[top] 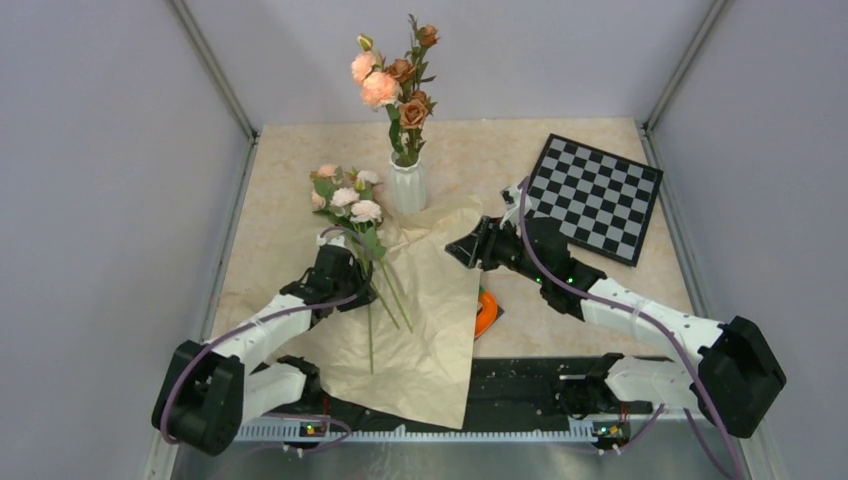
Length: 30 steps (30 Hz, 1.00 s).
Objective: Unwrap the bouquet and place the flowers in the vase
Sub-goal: Pick up the fake flower from the wrapping paper.
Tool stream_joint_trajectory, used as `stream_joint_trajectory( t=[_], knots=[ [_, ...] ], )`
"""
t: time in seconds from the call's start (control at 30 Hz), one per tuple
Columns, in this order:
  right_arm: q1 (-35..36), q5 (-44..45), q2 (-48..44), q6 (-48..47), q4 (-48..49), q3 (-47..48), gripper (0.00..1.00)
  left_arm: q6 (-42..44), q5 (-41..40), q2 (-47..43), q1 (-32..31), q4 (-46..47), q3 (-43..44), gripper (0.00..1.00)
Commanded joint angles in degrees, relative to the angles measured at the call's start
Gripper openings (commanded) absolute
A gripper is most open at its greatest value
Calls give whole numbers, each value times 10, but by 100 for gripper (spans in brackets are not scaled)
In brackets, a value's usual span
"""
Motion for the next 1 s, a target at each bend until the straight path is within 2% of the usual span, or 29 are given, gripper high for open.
stream_joint_trajectory(
  t=[0.0, 0.43, 0.67, 0.83, 0.97],
  knots=[
    [5, 9, -20, -6, 7, -8, 50, 18, -47, 20, -9, 26, 25, 41],
    [5, 16, -20, -10, 4, -14, 50, 37, -108, 105, -54, -4, 82, 27],
    [5, 22, -25, -13, -3, -16, 50, 22, -138, 150, -80, -34, 108, 11],
    [5, 32, -33, -17, -13, -15, 50, -12, -144, 130, -82, -46, 109, 0],
    [5, 37, -36, -19, -16, -14, 50, -32, -153, 95, -82, -52, 105, 0]
  ],
)
